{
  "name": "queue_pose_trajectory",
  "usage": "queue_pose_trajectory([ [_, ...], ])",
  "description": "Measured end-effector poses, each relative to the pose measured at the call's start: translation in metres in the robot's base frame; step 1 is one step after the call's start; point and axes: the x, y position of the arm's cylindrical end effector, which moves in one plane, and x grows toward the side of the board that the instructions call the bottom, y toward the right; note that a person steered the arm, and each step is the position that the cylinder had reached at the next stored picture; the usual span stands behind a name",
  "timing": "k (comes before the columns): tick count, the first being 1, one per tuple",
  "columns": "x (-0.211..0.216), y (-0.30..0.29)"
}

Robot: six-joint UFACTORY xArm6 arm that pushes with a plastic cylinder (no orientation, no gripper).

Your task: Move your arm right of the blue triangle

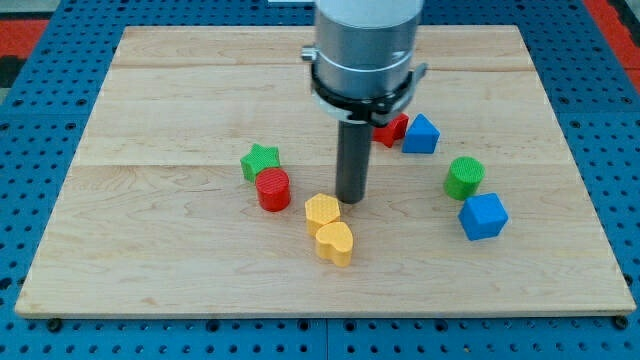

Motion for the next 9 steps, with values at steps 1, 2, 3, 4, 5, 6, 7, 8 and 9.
queue_pose_trajectory([
  [1, 0.0, -0.025],
  [2, 0.0, -0.038],
  [3, -0.009, -0.014],
  [4, -0.025, 0.024],
  [5, -0.046, 0.062],
  [6, -0.053, 0.095],
  [7, -0.054, 0.114],
  [8, -0.068, 0.149],
  [9, -0.095, 0.159],
])
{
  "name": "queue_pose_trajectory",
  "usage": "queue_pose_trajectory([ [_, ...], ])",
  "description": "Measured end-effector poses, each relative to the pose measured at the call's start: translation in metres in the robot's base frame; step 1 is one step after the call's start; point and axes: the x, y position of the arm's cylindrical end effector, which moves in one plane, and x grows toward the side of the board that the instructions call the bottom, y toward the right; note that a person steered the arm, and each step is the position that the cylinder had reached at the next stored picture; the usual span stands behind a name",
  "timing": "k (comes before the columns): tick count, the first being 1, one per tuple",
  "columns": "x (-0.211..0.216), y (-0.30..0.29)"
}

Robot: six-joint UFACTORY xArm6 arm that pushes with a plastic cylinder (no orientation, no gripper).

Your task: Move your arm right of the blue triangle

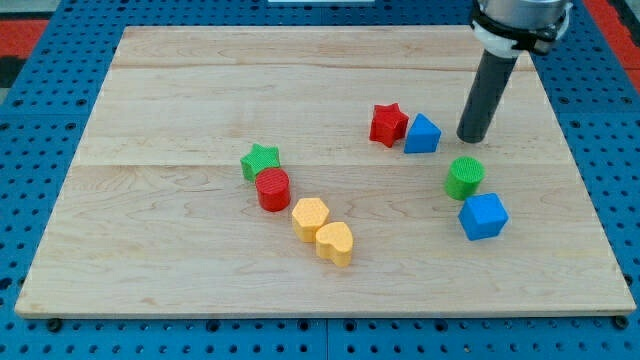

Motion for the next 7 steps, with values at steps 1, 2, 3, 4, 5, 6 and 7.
queue_pose_trajectory([
  [1, -0.008, 0.0],
  [2, -0.02, -0.007],
  [3, -0.023, -0.01],
  [4, -0.023, 0.005],
  [5, 0.005, 0.01],
  [6, 0.015, 0.009],
  [7, 0.012, -0.021],
])
